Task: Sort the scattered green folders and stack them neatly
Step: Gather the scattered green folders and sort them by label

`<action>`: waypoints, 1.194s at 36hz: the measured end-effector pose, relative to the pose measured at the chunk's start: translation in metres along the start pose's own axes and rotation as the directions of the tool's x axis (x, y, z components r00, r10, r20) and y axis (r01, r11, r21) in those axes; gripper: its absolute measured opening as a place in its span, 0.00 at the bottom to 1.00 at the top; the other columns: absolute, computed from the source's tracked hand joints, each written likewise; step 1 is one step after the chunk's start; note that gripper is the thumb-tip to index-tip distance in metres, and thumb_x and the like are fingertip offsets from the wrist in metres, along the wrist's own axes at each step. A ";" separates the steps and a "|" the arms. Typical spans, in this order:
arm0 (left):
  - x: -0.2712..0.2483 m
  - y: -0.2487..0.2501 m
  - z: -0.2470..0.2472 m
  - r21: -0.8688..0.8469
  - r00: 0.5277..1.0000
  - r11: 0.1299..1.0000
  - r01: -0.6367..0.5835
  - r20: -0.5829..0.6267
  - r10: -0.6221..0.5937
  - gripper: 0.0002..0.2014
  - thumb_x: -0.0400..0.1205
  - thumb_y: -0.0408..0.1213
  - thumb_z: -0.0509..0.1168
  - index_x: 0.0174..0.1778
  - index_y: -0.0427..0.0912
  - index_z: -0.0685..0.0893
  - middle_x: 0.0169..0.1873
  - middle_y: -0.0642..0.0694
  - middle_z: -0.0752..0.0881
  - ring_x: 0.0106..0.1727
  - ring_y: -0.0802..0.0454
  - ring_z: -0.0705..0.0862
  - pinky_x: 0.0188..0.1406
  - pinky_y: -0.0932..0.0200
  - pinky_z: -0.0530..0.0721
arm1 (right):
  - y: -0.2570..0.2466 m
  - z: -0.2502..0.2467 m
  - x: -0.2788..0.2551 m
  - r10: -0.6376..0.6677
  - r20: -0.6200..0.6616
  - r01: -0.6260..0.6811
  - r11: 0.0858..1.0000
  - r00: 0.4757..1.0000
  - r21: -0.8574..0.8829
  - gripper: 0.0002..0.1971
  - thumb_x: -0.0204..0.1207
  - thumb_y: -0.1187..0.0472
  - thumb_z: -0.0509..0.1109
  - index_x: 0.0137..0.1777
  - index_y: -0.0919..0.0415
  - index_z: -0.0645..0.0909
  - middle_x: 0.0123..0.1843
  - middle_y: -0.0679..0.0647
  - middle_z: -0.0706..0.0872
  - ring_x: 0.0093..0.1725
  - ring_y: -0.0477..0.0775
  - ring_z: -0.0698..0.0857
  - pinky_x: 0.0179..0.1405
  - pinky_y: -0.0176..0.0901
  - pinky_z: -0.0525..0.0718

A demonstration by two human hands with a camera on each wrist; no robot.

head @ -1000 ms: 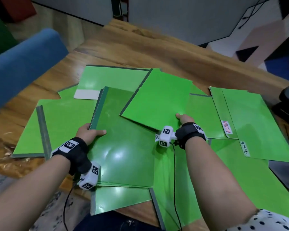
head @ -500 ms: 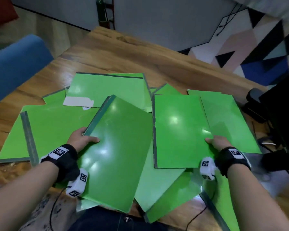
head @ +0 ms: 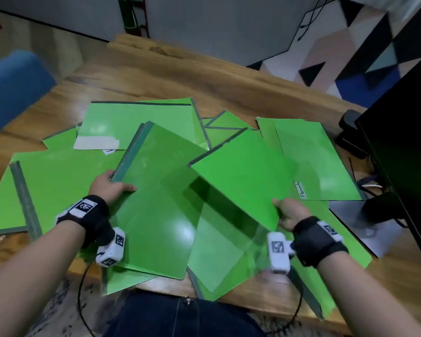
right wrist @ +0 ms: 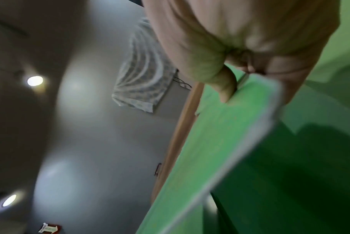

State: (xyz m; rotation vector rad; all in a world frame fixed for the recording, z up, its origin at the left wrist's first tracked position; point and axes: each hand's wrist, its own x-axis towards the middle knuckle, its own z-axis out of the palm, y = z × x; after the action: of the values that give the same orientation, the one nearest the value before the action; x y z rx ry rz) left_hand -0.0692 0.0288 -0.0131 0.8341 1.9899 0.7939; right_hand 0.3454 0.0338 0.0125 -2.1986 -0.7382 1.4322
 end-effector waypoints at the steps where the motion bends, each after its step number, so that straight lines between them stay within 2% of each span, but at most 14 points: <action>1: 0.001 0.001 -0.001 0.004 1.000 1.000 0.000 0.001 0.000 0.35 0.67 0.35 0.78 0.70 0.40 0.75 0.50 0.36 0.86 0.37 0.43 0.82 0.34 0.55 0.82 | 0.010 0.008 -0.001 0.056 0.020 -0.056 0.998 0.998 -0.008 0.04 0.82 0.64 0.63 0.48 0.64 0.76 0.52 0.61 0.82 0.47 0.57 0.83 0.39 0.41 0.87; 4: 0.002 0.004 -0.002 0.057 1.000 0.998 -0.008 -0.001 0.008 0.37 0.66 0.37 0.79 0.72 0.41 0.74 0.57 0.35 0.85 0.41 0.41 0.83 0.43 0.48 0.85 | 0.035 0.031 -0.008 0.127 -0.020 -0.128 0.989 0.992 -0.068 0.05 0.81 0.64 0.66 0.48 0.66 0.75 0.43 0.59 0.79 0.32 0.50 0.75 0.20 0.34 0.77; 6: 0.002 0.007 -0.002 0.097 1.000 0.995 -0.016 -0.002 0.016 0.37 0.67 0.38 0.79 0.72 0.39 0.74 0.59 0.35 0.84 0.43 0.41 0.83 0.46 0.48 0.84 | 0.050 0.043 -0.009 0.137 -0.046 -0.140 0.986 0.990 -0.085 0.08 0.79 0.65 0.68 0.53 0.69 0.76 0.37 0.56 0.77 0.29 0.50 0.73 0.18 0.36 0.73; 8: 0.000 0.009 -0.001 0.108 1.000 0.994 -0.020 -0.002 0.020 0.37 0.67 0.38 0.79 0.73 0.38 0.74 0.59 0.36 0.84 0.45 0.40 0.83 0.46 0.49 0.85 | 0.058 0.054 -0.006 0.133 -0.075 -0.136 0.990 0.988 -0.034 0.16 0.75 0.62 0.73 0.59 0.70 0.77 0.40 0.57 0.80 0.33 0.53 0.77 0.25 0.40 0.77; 10: 0.000 0.007 -0.001 0.097 1.000 0.995 -0.013 -0.003 0.014 0.38 0.67 0.38 0.79 0.73 0.39 0.73 0.59 0.36 0.84 0.47 0.39 0.85 0.50 0.46 0.86 | 0.060 0.059 -0.001 0.128 -0.096 -0.128 0.992 0.987 0.004 0.27 0.69 0.56 0.77 0.65 0.69 0.76 0.53 0.60 0.83 0.46 0.59 0.82 0.43 0.49 0.86; 12: -0.001 0.005 -0.001 0.085 1.000 0.996 -0.005 -0.010 0.006 0.39 0.66 0.38 0.79 0.74 0.40 0.72 0.60 0.37 0.84 0.51 0.37 0.86 0.54 0.41 0.86 | 0.058 0.059 0.003 0.134 -0.109 -0.132 0.991 0.985 0.027 0.32 0.68 0.54 0.78 0.68 0.69 0.74 0.61 0.63 0.82 0.53 0.62 0.81 0.55 0.50 0.83; 15: -0.001 0.004 -0.001 0.057 1.000 0.998 0.000 -0.006 0.000 0.40 0.66 0.37 0.79 0.75 0.40 0.71 0.60 0.37 0.83 0.53 0.37 0.86 0.56 0.39 0.85 | 0.051 0.054 0.001 0.139 -0.107 -0.131 0.989 0.984 0.074 0.31 0.70 0.56 0.77 0.69 0.71 0.74 0.65 0.64 0.81 0.53 0.62 0.79 0.54 0.49 0.80; 22: -0.002 0.001 0.000 0.005 1.000 1.000 0.024 0.008 -0.024 0.41 0.68 0.34 0.78 0.77 0.37 0.68 0.64 0.35 0.81 0.57 0.37 0.83 0.63 0.41 0.81 | 0.048 0.049 -0.002 0.165 -0.096 -0.146 0.974 0.982 0.174 0.31 0.68 0.59 0.79 0.69 0.71 0.75 0.65 0.67 0.82 0.61 0.67 0.81 0.64 0.59 0.80; 27: -0.006 0.002 0.005 0.015 0.999 1.000 0.020 0.037 -0.020 0.31 0.72 0.31 0.75 0.71 0.32 0.74 0.51 0.37 0.82 0.46 0.43 0.79 0.47 0.53 0.78 | 0.010 0.036 -0.023 -0.035 -0.295 0.074 0.990 0.955 0.122 0.37 0.75 0.64 0.72 0.81 0.65 0.58 0.80 0.63 0.66 0.77 0.67 0.68 0.74 0.61 0.71; 31: -0.009 -0.002 0.011 0.009 0.996 0.999 0.052 0.070 -0.052 0.32 0.72 0.35 0.76 0.71 0.33 0.74 0.52 0.37 0.82 0.43 0.45 0.78 0.40 0.57 0.77 | -0.041 0.007 -0.058 -0.259 -0.374 0.286 0.958 0.891 0.016 0.34 0.78 0.65 0.69 0.82 0.62 0.58 0.82 0.58 0.64 0.76 0.64 0.71 0.68 0.54 0.76; 34: -0.013 -0.004 0.021 -0.014 0.995 0.998 0.059 0.083 -0.058 0.32 0.72 0.36 0.76 0.71 0.34 0.73 0.50 0.39 0.81 0.42 0.45 0.78 0.32 0.60 0.75 | -0.081 -0.018 -0.081 -0.433 -0.417 0.384 0.901 0.799 -0.200 0.31 0.79 0.62 0.69 0.80 0.64 0.62 0.80 0.60 0.67 0.76 0.62 0.71 0.70 0.52 0.73; 37: -0.018 -0.001 0.031 -0.039 0.996 0.998 0.041 0.078 -0.038 0.30 0.72 0.33 0.76 0.69 0.33 0.75 0.49 0.38 0.82 0.43 0.44 0.78 0.35 0.58 0.76 | -0.112 -0.037 -0.096 -0.585 -0.416 0.461 0.809 0.696 -0.366 0.24 0.77 0.60 0.71 0.71 0.67 0.74 0.71 0.63 0.79 0.68 0.62 0.79 0.67 0.53 0.76; 40: -0.020 0.000 0.039 0.017 0.998 1.000 0.013 0.066 -0.014 0.28 0.72 0.33 0.76 0.67 0.33 0.77 0.52 0.35 0.84 0.45 0.42 0.79 0.43 0.53 0.78 | -0.131 -0.050 -0.101 -0.656 -0.414 0.582 0.753 0.631 -0.306 0.15 0.73 0.62 0.74 0.59 0.64 0.82 0.58 0.60 0.87 0.58 0.58 0.85 0.62 0.53 0.81; 43: -0.024 0.002 0.045 -0.010 0.995 1.000 0.018 0.101 -0.017 0.25 0.75 0.35 0.73 0.67 0.33 0.77 0.55 0.33 0.84 0.47 0.43 0.80 0.49 0.52 0.78 | -0.141 -0.051 -0.100 -0.626 -0.368 0.654 0.754 0.688 -0.059 0.17 0.73 0.66 0.74 0.62 0.64 0.81 0.58 0.55 0.86 0.54 0.52 0.84 0.62 0.49 0.81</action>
State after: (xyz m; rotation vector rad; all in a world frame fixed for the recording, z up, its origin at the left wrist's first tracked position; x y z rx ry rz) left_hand -0.0197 0.0216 -0.0222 0.8337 1.8993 0.7377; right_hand 0.3306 0.0770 0.1864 -1.7802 -1.1387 0.6521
